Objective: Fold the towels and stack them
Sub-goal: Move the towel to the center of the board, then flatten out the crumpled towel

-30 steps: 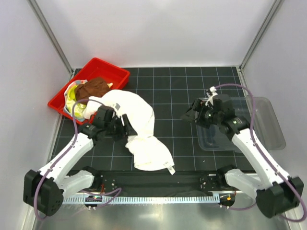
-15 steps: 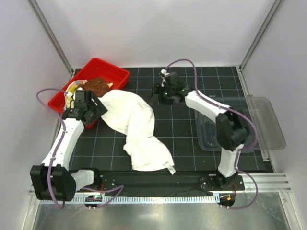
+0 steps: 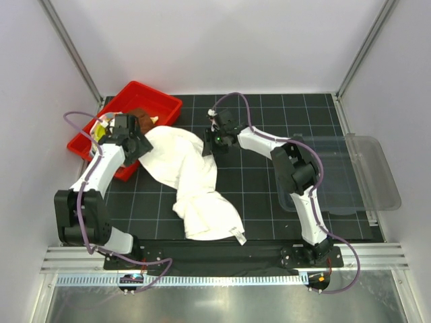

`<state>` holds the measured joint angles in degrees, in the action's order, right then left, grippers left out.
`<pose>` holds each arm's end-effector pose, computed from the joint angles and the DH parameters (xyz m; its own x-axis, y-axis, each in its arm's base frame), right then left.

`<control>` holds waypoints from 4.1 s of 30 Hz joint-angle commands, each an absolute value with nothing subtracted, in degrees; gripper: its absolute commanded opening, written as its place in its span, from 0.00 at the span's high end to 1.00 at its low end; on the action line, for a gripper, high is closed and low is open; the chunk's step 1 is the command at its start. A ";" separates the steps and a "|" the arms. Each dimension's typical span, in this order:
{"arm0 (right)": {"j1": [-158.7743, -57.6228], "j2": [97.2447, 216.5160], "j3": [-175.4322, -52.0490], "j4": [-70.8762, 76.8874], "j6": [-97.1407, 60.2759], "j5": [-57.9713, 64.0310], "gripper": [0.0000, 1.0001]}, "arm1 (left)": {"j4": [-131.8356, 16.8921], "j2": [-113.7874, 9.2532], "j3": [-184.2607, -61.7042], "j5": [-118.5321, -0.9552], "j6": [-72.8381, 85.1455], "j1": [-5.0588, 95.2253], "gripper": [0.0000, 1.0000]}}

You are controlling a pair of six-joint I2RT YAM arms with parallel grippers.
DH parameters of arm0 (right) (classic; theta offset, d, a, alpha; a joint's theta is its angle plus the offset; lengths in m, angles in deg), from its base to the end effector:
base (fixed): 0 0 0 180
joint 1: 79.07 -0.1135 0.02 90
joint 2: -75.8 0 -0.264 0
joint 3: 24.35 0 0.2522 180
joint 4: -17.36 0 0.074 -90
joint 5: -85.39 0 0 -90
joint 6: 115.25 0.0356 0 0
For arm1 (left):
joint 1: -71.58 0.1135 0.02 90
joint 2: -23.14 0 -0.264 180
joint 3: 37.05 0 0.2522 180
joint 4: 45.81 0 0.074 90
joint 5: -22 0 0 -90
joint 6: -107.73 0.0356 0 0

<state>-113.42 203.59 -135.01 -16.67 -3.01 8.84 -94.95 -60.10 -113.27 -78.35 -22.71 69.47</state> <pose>0.4006 0.2838 0.1632 -0.8485 -0.1340 -0.5119 -0.3760 0.8334 0.4051 0.3000 -0.0047 0.2543 -0.5904 -0.6168 -0.5206 -0.5869 0.7708 -0.2476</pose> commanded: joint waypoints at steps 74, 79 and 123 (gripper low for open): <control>-113.44 198.03 -146.91 -45.80 -18.91 4.00 0.39 | -87.45 -46.54 -90.11 -74.97 -33.69 61.11 0.28; -113.44 200.08 -142.53 -42.81 -18.75 7.61 0.38 | -85.50 -51.29 -90.27 -76.18 -33.50 61.56 0.29; -136.12 147.97 -97.70 -29.81 -3.09 -14.38 0.37 | -89.28 -43.58 -86.59 -74.42 -26.91 58.31 1.00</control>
